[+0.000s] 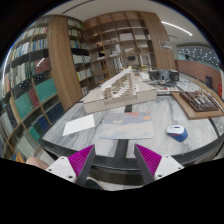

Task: Arrange mouse

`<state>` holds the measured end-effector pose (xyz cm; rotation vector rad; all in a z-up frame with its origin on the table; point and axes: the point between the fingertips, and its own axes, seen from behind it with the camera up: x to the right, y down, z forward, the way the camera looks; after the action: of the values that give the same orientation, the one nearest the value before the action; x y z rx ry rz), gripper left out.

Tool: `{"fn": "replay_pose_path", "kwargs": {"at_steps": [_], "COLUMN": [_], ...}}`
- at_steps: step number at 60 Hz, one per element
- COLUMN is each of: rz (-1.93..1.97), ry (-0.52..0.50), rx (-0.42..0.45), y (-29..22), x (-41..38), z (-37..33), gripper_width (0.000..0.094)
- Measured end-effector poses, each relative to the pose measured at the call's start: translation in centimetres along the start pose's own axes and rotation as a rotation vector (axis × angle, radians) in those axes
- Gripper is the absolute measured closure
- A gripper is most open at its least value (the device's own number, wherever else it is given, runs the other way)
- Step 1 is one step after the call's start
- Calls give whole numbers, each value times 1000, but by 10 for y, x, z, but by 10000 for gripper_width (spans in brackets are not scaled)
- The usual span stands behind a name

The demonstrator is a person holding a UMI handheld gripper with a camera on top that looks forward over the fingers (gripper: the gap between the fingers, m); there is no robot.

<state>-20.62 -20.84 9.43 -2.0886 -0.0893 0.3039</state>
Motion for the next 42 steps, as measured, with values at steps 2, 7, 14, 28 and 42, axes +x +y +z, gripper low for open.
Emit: {"fn": "replay_pose_path", "kwargs": {"at_steps": [2,7,14,28,42], "rz": [-2,-13,-16,-95,-100], "ry": [24,107,183,313,309], "rx": [-1,-1,-6,-63,-99], "y": [1,5,14,14,-2], "x": [10,57,118,252,314], "z": [-1,-6,-8,37,97], "gripper_width": [116,116,117,117,120]}}
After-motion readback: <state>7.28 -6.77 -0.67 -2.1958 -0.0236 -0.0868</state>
